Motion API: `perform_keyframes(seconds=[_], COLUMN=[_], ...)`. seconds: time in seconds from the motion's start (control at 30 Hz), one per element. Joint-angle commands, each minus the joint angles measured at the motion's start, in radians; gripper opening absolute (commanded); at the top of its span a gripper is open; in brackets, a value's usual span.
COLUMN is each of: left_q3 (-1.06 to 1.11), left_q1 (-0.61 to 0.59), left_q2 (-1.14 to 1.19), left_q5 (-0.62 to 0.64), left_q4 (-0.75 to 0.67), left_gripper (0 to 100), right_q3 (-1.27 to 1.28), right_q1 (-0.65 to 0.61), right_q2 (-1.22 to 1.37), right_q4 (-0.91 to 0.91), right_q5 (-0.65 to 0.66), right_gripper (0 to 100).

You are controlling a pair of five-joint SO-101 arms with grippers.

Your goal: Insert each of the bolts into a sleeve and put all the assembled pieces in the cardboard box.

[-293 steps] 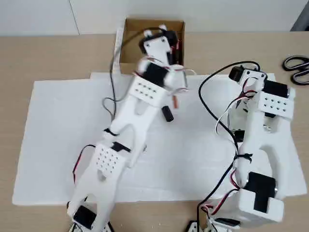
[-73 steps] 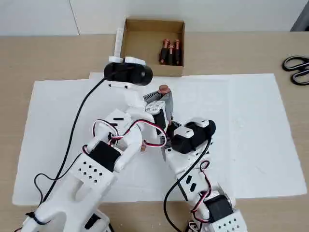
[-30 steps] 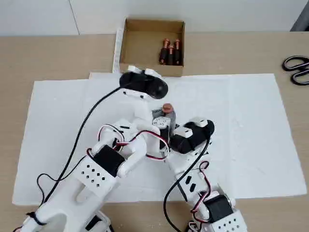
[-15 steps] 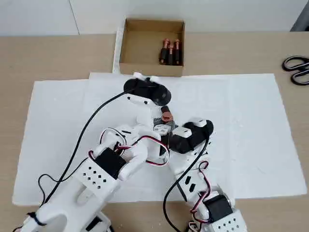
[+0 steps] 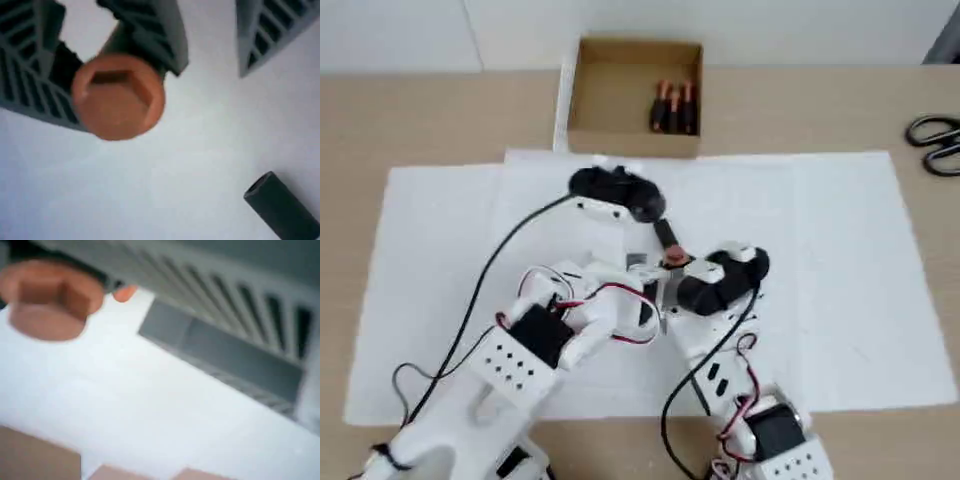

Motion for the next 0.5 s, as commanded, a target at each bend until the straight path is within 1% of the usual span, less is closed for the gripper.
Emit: perform_keyframes(seconds=[0.0,0.1,0.37,0.47], left_q3=[-0.087,-0.136,-0.266,-0.278], left_q1=[0.002,-0.051,-0.242,-0.345], left_q2=[-0.014,-0.014,-0.014,-0.014], left_q5=[-0.012,-0.012,-0.012,-0.012], left_q4=[0.064,0.095,0.181,0.183], left_gripper=[26,26,26,26], right_q3=[0.008,0.008,0.008,0.008], right_q1=[-0.007,-0.007,-0.007,-0.007], right_q2=[-0.008,-0.008,-0.008,-0.008], right_q4=[-0.005,-0.005,-0.005,-0.004], right_q5=[-0.009,-0.009,-0.009,-0.009], right_gripper=[0.3,0.3,0.3,0.3])
